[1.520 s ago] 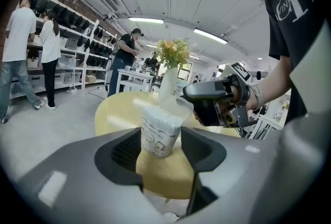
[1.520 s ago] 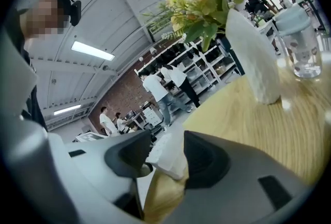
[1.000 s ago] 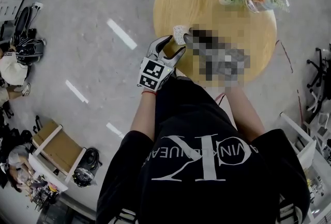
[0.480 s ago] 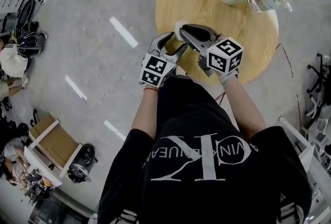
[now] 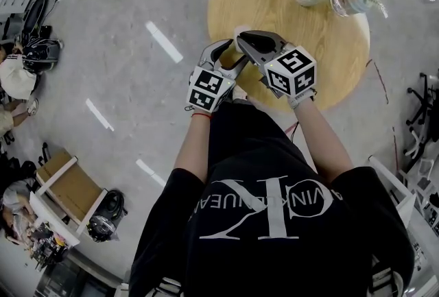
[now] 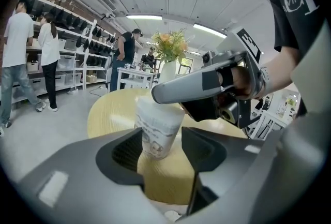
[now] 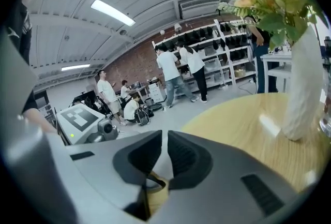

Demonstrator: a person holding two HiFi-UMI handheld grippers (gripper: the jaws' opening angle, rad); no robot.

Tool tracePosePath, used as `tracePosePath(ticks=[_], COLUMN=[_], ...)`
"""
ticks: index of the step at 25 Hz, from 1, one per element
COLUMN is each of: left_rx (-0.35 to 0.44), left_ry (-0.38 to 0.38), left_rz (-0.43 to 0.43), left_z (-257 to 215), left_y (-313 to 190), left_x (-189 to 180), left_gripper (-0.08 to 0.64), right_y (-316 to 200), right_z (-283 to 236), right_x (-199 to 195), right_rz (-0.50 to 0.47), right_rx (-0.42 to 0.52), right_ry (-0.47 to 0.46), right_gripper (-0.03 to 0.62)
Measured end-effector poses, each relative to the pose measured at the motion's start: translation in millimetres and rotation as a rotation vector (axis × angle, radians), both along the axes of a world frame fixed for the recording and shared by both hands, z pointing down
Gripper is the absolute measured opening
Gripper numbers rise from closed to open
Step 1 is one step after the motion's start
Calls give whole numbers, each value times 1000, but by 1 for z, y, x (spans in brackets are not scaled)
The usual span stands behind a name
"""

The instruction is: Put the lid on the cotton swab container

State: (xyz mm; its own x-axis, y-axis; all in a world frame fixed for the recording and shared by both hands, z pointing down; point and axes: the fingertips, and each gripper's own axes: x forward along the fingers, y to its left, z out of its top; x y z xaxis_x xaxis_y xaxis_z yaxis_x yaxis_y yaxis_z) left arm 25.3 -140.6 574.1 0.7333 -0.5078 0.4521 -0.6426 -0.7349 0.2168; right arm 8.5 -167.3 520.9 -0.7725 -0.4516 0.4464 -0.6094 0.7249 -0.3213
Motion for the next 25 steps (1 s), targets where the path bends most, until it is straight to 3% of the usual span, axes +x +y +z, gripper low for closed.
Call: tracePosePath(ticks=[12,19,25], left_rx=[9,-8,-8], left_ry=[35,29,31], left_rz=[-12,12,19], left_z=[-3,4,4], left_y=[-2,2,0], left_x=[4,3,0], left_gripper=[235,235,233], right_y=[0,0,0], right_z=[4,3,6], right_x=[2,1,-6], right_rz=[-39,-39,-98], right_rx=[12,-3,2], right_ry=[109,121,219], right_gripper=[21,18,18])
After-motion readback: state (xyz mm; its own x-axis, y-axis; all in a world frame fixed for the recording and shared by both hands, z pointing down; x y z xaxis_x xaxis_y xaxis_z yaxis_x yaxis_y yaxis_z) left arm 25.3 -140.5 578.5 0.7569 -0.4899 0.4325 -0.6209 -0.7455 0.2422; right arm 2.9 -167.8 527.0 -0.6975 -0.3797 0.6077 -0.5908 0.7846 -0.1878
